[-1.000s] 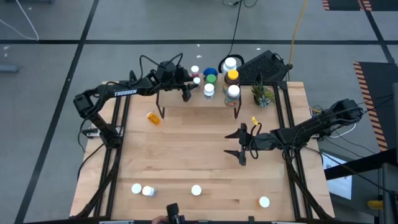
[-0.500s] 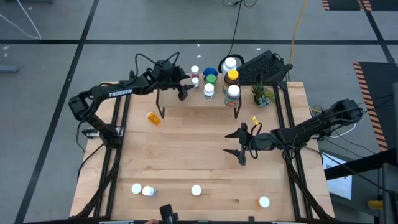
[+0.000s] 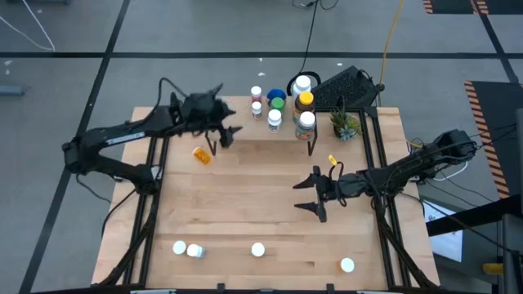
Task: Pick and place medicine bottles onto shelf by color
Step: Put the white blue pill bottle on the shelf
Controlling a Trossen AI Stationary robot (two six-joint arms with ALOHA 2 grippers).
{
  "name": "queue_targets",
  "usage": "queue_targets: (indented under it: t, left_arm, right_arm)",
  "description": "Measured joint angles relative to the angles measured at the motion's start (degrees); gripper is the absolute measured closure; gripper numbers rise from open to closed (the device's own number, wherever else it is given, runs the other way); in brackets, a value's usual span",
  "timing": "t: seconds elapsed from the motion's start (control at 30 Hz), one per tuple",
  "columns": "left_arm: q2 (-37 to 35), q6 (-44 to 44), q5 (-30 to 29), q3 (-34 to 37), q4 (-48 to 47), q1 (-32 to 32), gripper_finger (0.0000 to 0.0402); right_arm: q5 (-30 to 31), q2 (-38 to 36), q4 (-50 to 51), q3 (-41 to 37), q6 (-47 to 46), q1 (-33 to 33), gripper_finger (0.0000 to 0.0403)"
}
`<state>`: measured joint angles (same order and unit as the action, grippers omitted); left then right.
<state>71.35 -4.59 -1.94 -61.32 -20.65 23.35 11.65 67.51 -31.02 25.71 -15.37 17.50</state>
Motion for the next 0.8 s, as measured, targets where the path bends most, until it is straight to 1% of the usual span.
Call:
queue_targets:
  t: [0.13,0.23,0.3,0.37,0.43,0.53,0.67,0.8]
  left_arm:
    - [-3.82,3.36,-7.83,0.00,-7.40,-11.90,0.0130]
    - [-5.52,9.02,-14.15,0.00,-12.69,-21.50,0.0144]
    - [-6.17,13.98,-16.32,0.00,-15.79,-28.33,0.0152]
    - [-6.21,19.60,-17.02,-0.02,-19.06,-35.28,0.0159]
    - [-6.16,25.03,-16.30,-0.01,-22.68,-42.11,0.0168]
    - [-5.35,34.87,-15.44,-0.02,-25.71,-51.36,0.0184]
    - [-3.83,43.74,-15.17,-0.03,-25.04,-62.06,0.0206]
    - [-0.13,48.01,-13.09,-0.07,-22.45,-69.47,0.0227]
  right_arm:
    - [0.32,0.02,-2.66,0.00,-1.71,3.12,0.0103]
    - [1.30,1.09,-6.46,0.22,-2.37,5.97,0.0103]
    - [3.40,2.33,-6.91,1.20,-1.70,7.99,0.0103]
    - [4.99,3.88,-7.11,2.46,-0.58,9.37,0.0103]
    - [6.08,5.20,-7.33,2.99,0.38,10.07,0.0103]
    - [6.27,7.17,-7.36,2.99,0.73,10.36,0.0103]
    - [6.28,9.41,-7.36,2.99,-0.26,10.30,0.0103]
    - [6.30,11.24,-8.02,2.99,-0.40,9.44,0.0103]
